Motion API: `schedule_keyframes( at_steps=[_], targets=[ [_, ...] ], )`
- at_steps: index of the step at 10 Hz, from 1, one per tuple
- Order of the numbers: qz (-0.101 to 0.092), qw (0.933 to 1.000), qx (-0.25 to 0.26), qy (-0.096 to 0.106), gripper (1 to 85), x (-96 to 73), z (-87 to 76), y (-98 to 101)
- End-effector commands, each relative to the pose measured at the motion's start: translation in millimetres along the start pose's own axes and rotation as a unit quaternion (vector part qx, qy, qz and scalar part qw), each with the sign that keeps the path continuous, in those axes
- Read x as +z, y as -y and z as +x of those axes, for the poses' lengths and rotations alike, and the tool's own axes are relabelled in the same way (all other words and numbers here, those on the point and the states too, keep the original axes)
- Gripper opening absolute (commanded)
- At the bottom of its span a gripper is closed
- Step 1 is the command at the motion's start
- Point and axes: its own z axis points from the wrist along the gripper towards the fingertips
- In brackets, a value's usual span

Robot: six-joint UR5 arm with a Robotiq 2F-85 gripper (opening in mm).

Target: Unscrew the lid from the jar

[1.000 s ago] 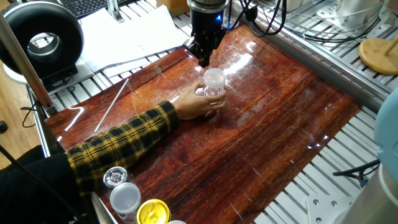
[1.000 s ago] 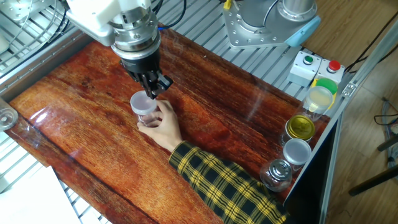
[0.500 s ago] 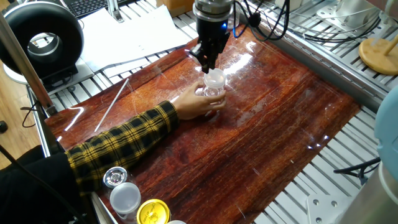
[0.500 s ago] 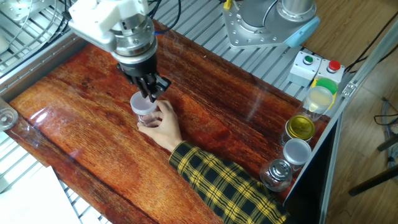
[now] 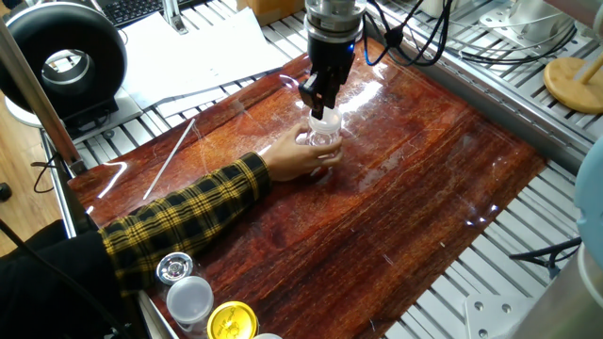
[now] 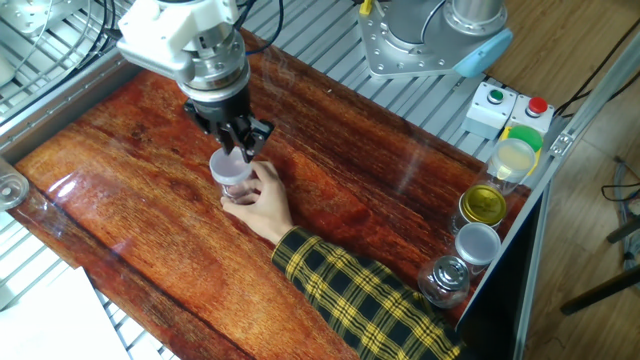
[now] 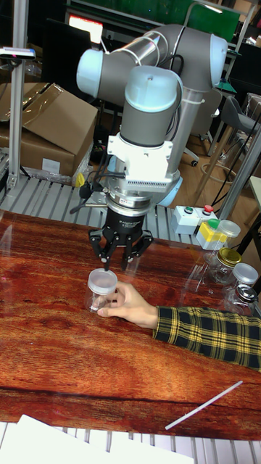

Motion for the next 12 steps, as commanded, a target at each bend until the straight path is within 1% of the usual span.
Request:
schedule_keyframes(
  at_steps=[1, 2, 3, 4, 5, 6, 7, 8, 9, 10, 11, 12],
  targets=[
    [0.014, 0.9997, -0.021, 0.000, 41.0, 0.9, 2.0, 9.1],
    [0.032, 0.9992, -0.020, -0.016, 42.3, 0.3, 10.3, 18.7],
    [0.042, 0.9987, -0.014, -0.027, 43.0, -0.3, 15.9, 23.9],
    [0.051, 0.9982, -0.010, -0.031, 43.0, -0.9, 18.2, 28.7],
    [0.045, 0.9986, -0.019, -0.018, 44.0, 6.6, 8.9, 29.4],
    [0.038, 0.9988, -0.028, -0.008, 47.3, 13.6, 1.1, 28.9],
    [0.036, 0.9987, -0.034, -0.010, 51.3, 13.1, 2.2, 27.0],
    [0.030, 0.9987, -0.038, -0.011, 53.0, 11.7, 4.2, 24.1],
    [0.029, 0.9985, -0.044, -0.012, 56.0, 11.9, 4.1, 23.5],
    [0.023, 0.9984, -0.050, -0.014, 58.7, 10.6, 5.6, 19.5],
    [0.015, 0.9985, -0.052, -0.011, 60.3, 11.6, 3.1, 15.7],
    [0.014, 0.9980, -0.061, -0.009, 63.0, 14.7, -0.4, 15.8]
  ],
)
